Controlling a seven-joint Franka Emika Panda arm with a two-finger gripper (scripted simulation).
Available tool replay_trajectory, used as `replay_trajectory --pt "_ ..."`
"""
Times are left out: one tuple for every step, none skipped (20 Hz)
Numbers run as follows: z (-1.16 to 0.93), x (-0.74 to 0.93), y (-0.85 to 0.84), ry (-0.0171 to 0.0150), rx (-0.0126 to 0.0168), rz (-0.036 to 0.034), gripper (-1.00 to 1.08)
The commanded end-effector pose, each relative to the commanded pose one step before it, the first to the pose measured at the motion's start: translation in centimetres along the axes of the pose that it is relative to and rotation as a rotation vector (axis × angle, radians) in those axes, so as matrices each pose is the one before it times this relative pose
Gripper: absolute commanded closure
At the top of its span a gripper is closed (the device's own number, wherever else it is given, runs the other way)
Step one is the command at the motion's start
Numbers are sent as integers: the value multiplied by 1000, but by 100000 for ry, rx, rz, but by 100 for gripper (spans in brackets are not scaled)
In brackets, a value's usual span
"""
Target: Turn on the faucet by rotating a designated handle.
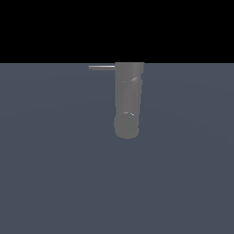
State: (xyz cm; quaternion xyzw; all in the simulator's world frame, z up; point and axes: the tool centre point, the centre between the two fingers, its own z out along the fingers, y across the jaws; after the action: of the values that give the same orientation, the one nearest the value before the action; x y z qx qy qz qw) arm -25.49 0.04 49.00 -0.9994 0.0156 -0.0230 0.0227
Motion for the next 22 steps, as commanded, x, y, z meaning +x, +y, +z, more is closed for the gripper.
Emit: replay_trajectory --pt "0 0 1 0 0 0 108" --pt "-5 15 -2 0 0 0 108" --pt "-5 57 13 -23 -35 112 108" --pt "-12 86 14 -28 -40 129 108" --pt "-16 120 21 -40 -61 181 108" --pt "-21 152 26 -49 -81 208 108" --pt "-23 165 31 -55 -102 209 108" --pt "-20 131 27 -43 -94 134 108" --pt "-18 93 25 -29 -76 54 108" --pt "-13 58 23 -20 -66 -4 108" --pt "-8 22 9 -13 -64 -72 108" --pt "-4 -15 11 2 -23 -95 108" --pt "5 -13 -6 0 0 0 108" --pt "3 7 -9 6 45 86 108" --pt "6 42 -13 -8 40 215 108" --pt "7 72 -12 -16 52 330 108" --pt "9 102 -17 -23 63 442 108" --pt "11 131 -21 -31 76 559 108" --pt "14 160 -24 -38 91 680 108" --pt "18 185 -32 -45 107 795 108" --pt "22 211 -38 -52 125 918 108" --pt "27 236 -47 -59 140 1037 108"
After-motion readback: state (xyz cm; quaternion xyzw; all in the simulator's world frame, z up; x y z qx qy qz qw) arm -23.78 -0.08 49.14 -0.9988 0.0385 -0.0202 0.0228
